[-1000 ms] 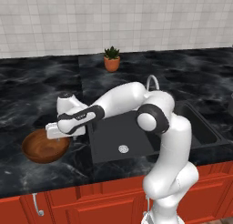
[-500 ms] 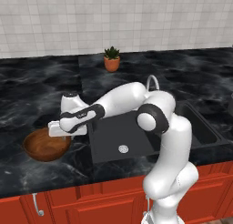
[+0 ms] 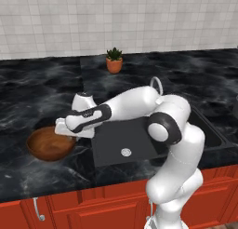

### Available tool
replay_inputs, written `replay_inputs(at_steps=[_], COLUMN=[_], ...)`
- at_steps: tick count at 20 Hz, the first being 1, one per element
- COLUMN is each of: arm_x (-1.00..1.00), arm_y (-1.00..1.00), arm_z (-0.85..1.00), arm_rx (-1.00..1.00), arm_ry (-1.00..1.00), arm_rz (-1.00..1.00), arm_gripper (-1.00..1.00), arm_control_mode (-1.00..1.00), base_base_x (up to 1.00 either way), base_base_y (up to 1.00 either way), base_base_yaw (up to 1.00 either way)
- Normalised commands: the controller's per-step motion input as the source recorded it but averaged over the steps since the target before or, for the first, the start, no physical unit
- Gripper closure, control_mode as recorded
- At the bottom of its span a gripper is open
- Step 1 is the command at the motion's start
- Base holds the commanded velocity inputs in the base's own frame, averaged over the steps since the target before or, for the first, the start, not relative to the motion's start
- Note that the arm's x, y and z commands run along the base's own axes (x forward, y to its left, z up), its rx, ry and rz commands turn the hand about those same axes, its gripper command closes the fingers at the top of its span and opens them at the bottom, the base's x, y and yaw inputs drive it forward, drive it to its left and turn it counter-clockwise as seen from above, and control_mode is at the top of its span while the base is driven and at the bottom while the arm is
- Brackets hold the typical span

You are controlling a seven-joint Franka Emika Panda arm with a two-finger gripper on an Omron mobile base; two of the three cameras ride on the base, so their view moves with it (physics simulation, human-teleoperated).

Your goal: Place the saucepan in the left basin and the bowl in the right basin of the sink.

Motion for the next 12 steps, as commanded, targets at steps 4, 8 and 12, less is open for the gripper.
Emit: replay_inputs(at_steps=[4, 8, 12], arm_x=[-0.19, -0.14, -0.11], arm_y=[-0.31, -0.31, -0.29], arm_z=[0.23, 0.24, 0.23], arm_rx=[0.18, 0.12, 0.01], arm_ry=[-0.11, -0.15, -0.17], arm_rz=[-0.11, -0.16, -0.15], arm_gripper=[1.0, 1.0, 1.0], arm_control_mode=[-1.0, -1.0, -1.0], base_base_x=[0.0, 0.0, 0.0], base_base_y=[0.0, 0.0, 0.0], base_base_yaw=[0.0, 0.0, 0.0])
